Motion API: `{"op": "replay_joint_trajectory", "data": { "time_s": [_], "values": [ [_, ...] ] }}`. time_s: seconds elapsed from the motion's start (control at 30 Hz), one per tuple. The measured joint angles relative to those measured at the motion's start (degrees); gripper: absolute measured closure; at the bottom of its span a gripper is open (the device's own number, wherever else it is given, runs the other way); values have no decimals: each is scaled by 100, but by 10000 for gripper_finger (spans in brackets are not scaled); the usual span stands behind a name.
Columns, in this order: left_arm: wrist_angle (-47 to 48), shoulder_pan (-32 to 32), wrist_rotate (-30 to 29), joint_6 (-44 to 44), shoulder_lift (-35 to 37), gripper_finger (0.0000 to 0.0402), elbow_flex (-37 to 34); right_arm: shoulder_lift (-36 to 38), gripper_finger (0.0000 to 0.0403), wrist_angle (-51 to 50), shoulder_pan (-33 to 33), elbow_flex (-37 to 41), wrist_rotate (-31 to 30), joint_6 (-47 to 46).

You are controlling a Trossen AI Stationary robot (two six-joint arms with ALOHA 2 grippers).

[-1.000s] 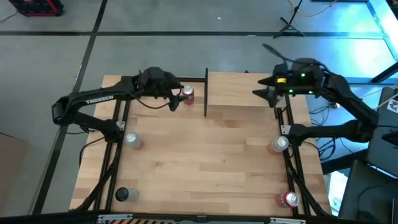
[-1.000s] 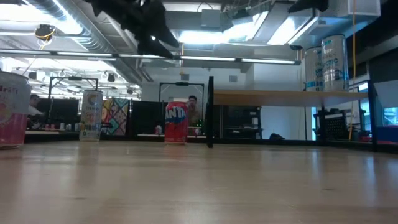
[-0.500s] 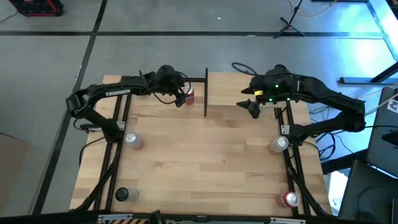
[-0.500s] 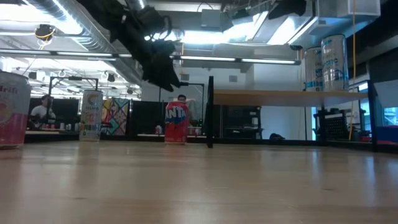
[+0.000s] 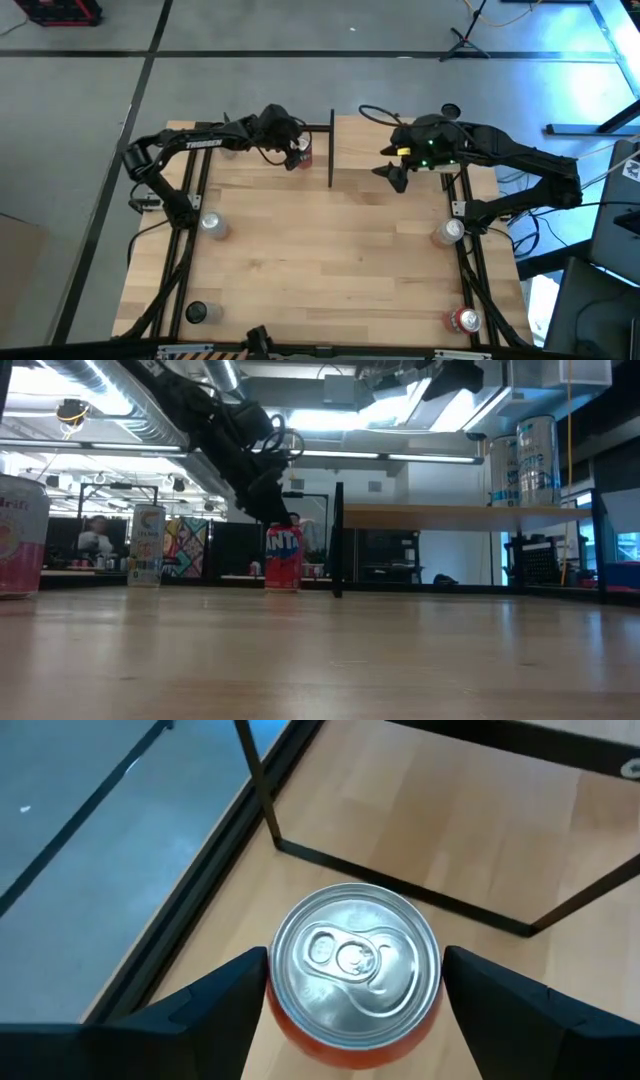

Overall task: Place canned beverage on shelf
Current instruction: Put the top orange soda can on the shelf

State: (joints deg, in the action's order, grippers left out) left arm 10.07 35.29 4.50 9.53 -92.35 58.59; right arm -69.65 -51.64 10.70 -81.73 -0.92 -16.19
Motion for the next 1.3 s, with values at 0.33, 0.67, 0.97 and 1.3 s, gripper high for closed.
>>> {"op": "replay_joint_trajectory", "data": {
  "time_s": [0.33, 0.67, 0.97, 1.3],
  "values": [
    [-138, 0, 388, 134, -243, 118, 22, -6, 100, 134, 2, 0, 41, -9],
    [-131, -2, 394, 139, -241, 195, 22, -5, 100, 96, 2, 0, 43, -8],
    [471, -121, 187, -69, 293, 201, 36, 1, 100, 103, -158, 0, 174, -255],
    [1619, -572, 182, -229, 953, 202, 623, 46, 100, 45, -613, 0, -115, -47]
  ]
}}
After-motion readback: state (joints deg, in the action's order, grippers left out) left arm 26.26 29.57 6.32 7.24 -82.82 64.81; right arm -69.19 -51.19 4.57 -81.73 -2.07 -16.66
